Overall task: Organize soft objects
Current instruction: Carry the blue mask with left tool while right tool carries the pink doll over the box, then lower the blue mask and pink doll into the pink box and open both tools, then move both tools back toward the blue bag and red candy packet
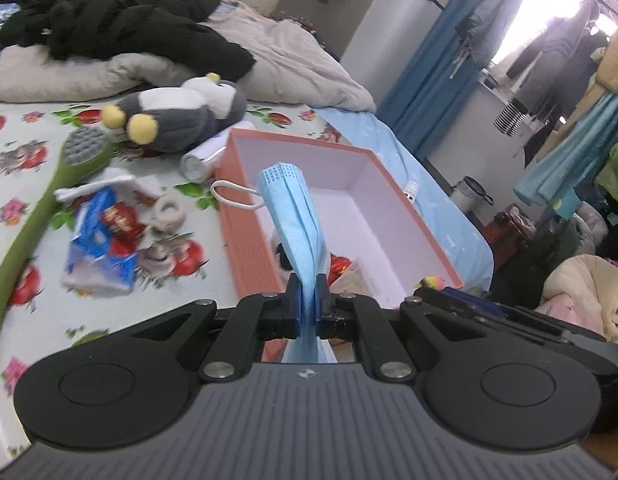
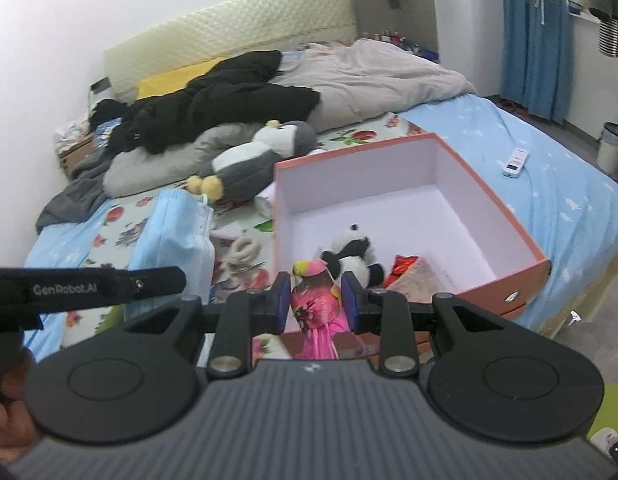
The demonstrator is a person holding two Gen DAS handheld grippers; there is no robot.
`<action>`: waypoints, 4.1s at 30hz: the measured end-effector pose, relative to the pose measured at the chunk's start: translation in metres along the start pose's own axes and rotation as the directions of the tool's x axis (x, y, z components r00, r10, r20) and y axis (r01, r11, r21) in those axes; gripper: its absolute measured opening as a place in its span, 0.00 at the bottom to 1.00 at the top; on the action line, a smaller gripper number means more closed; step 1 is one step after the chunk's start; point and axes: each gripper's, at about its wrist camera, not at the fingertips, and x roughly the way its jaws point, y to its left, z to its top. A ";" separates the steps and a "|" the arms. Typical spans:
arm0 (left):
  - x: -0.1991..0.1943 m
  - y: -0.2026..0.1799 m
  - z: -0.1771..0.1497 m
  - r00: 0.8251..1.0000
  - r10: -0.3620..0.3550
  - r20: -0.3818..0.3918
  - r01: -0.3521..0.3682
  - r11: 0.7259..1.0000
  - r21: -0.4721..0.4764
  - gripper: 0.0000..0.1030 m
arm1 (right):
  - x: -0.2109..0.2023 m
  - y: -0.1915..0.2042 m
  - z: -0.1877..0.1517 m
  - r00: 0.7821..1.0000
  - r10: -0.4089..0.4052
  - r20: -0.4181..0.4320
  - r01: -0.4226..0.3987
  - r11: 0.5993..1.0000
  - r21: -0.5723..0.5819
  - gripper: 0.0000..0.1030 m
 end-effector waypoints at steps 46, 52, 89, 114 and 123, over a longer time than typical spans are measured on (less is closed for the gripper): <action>0.221 -0.021 0.089 0.983 0.012 -0.186 0.016 0.988 0.152 0.35 | 0.167 -0.105 0.042 0.982 -0.055 -0.183 0.091 0.977 0.192 0.58; 0.159 -0.031 0.078 0.993 0.021 -0.119 -0.002 0.988 0.154 0.35 | 0.121 -0.087 0.041 0.991 -0.030 -0.127 0.052 0.984 0.171 0.58; -0.072 0.000 -0.057 0.980 0.163 0.118 -0.169 0.985 0.044 0.35 | -0.030 -0.004 -0.031 0.997 0.074 0.000 -0.074 0.997 0.011 0.58; -0.085 0.117 -0.070 0.946 0.312 0.090 -0.288 0.935 -0.208 0.35 | 0.040 0.094 -0.028 0.951 0.255 -0.175 -0.273 0.958 -0.092 0.58; -0.018 0.155 -0.041 0.953 0.301 0.018 -0.292 0.935 -0.203 0.36 | 0.106 0.107 -0.003 0.934 0.251 -0.254 -0.275 0.959 -0.063 0.58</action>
